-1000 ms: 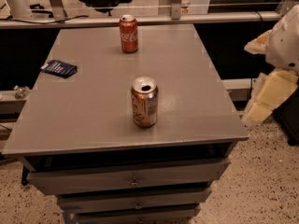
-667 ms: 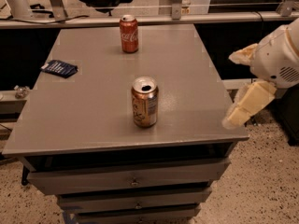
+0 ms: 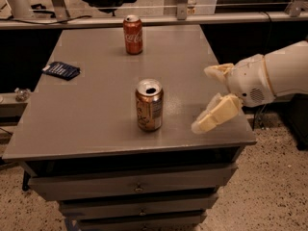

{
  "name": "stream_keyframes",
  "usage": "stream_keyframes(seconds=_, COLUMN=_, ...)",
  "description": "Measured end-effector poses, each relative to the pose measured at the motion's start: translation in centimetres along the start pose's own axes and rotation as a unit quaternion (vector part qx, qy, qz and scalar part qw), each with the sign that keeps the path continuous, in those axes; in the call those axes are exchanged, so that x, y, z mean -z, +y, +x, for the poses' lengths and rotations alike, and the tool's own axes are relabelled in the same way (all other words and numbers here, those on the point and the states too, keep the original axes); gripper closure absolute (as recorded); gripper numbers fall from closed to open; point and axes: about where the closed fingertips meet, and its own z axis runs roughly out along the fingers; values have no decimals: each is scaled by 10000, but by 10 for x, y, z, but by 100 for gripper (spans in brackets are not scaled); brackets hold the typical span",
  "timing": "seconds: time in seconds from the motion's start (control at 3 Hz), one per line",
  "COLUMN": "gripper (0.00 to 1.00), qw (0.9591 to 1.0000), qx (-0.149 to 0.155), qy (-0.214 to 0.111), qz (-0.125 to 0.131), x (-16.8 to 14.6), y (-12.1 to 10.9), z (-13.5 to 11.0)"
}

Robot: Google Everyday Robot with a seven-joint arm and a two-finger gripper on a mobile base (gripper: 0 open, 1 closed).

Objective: Move orange can near coke can

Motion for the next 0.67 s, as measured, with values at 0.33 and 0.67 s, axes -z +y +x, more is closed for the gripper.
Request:
stream_keyframes(seconds=0.33, gripper=0, qw=9960, qx=-134, qy=-864, qz=-184, x=-31, y=6, z=-15)
stream_keyframes(seconds=0.67, gripper=0, qw=9861, qx=-180, qy=-1603, qz=-390, x=-59, y=19, z=-35)
